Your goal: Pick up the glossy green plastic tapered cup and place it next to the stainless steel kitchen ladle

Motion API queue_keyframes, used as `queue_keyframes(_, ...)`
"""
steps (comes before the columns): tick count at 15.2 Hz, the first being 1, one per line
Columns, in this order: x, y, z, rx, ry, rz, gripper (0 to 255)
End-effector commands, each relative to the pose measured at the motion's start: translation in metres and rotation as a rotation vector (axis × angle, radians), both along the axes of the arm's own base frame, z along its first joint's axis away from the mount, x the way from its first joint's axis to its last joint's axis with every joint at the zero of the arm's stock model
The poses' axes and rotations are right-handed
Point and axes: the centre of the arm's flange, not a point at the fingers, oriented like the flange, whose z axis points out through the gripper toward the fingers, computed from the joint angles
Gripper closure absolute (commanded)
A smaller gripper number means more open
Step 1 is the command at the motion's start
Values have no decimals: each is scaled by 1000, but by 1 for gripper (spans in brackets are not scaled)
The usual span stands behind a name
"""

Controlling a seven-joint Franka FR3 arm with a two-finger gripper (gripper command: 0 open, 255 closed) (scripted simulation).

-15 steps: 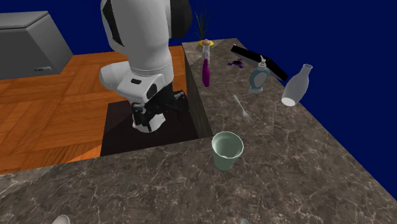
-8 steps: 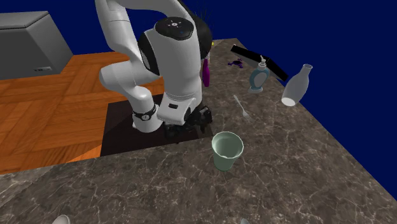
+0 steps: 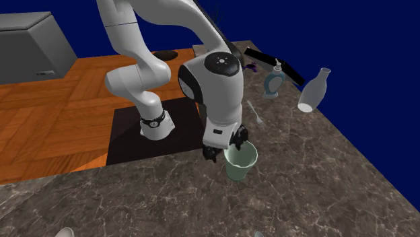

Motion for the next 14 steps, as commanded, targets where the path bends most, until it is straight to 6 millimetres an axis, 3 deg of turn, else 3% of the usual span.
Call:
queue_keyframes(1, 2, 6, -9, 5, -1, 1, 0)
queue_keyframes(7, 2, 10, -44, 5, -1, 1, 0)
queue_keyframes(14, 2, 10, -44, 5, -1, 1, 0)
